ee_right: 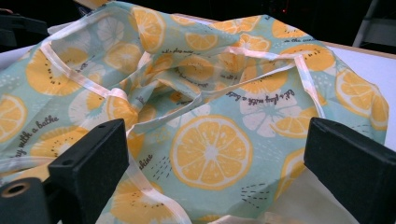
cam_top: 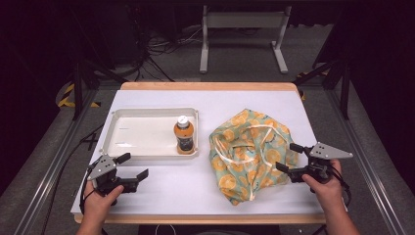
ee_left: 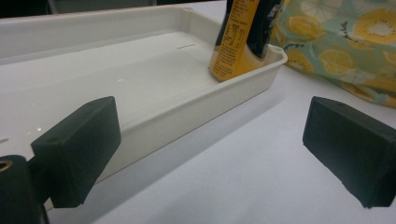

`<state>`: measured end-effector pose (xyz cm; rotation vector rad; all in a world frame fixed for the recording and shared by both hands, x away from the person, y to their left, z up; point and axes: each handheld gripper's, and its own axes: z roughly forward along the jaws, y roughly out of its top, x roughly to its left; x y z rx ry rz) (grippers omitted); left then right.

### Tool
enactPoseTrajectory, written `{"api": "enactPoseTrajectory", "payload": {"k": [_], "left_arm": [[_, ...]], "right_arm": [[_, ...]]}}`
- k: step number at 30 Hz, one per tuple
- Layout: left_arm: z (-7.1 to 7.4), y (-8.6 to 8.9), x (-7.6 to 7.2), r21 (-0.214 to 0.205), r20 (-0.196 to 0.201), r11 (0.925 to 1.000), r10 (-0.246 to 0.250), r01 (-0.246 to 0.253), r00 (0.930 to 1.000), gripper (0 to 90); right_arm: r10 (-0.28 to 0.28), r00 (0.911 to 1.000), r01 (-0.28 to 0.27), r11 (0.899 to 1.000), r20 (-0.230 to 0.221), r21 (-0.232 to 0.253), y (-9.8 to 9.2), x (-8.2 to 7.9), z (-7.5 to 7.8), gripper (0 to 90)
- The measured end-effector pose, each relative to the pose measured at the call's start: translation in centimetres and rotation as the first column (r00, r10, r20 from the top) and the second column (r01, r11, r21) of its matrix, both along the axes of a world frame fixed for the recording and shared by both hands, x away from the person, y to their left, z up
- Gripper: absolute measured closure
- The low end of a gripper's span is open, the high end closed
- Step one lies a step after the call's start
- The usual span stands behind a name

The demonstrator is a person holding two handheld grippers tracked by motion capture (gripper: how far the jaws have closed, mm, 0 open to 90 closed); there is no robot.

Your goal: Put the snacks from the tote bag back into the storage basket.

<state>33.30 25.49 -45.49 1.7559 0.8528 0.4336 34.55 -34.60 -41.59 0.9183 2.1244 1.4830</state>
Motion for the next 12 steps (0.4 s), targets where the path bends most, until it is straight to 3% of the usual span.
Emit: {"api": "enactPoseTrajectory", "payload": {"k": [2, 5, 12], "left_arm": [[0.01, -0.08, 0.0, 0.01, 0.006, 0.9999, -0.003, 0.003, 1.0, 4.8], [0.07, -0.08, -0.06, -0.014, -0.003, 0.9999, -0.006, 0.006, 1.0, 4.8], [0.48, -0.04, -0.32, -0.02, 0.001, 0.9998, 0.004, -0.004, 1.0, 6.1]], "right_arm": [[0.001, 1.0, -0.001, 1.0, 0.001, 0.004, -0.04, 0.04, -0.11, 7.4], [0.0, 1.0, 0.0, 1.0, -0.001, 0.004, -0.08, 0.06, -0.24, 7.4], [-0.004, 1.0, 0.004, 1.0, -0.002, 0.007, -0.09, -0.03, -0.27, 7.4]]}}
